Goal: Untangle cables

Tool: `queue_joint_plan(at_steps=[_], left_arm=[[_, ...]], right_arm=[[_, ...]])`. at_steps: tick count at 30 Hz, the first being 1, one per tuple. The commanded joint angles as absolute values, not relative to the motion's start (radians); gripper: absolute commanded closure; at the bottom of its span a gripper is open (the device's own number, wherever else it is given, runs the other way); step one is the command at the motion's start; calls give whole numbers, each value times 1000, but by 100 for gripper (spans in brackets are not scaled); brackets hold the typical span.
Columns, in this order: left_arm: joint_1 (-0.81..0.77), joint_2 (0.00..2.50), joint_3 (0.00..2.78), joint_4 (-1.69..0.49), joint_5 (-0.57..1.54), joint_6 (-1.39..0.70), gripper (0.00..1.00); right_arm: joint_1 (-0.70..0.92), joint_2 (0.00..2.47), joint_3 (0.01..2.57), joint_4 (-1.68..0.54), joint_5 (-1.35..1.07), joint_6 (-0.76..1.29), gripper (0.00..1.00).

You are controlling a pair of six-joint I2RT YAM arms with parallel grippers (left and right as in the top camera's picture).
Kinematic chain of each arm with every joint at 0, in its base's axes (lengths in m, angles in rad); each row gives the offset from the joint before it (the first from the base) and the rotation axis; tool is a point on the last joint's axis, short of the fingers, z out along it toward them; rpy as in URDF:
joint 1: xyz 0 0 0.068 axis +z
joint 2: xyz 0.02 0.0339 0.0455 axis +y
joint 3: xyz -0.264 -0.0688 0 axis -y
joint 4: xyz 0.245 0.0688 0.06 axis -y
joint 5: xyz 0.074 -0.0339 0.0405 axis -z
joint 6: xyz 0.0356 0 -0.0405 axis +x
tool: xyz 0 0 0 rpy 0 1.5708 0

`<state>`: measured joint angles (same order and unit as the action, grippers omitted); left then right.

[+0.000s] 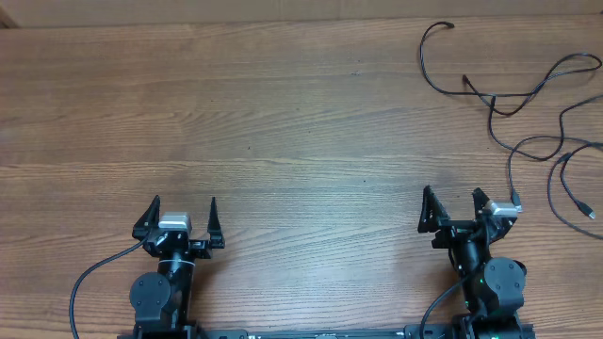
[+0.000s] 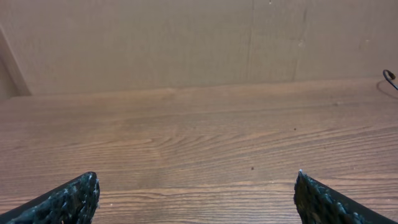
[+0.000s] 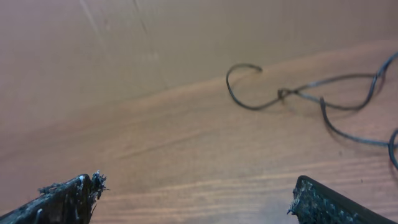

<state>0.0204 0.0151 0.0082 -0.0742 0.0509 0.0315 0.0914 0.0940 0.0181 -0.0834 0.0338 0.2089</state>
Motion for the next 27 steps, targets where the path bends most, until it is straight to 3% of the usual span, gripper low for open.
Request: queue_joint_plan(at_steps=[1,27], left_arm=[[26,4,5,-77,48,22,1],[26,4,5,-76,48,22,0]], right_arm=[[89,44,8,-81,44,209,0],[91,2,8,-81,43,209,0]])
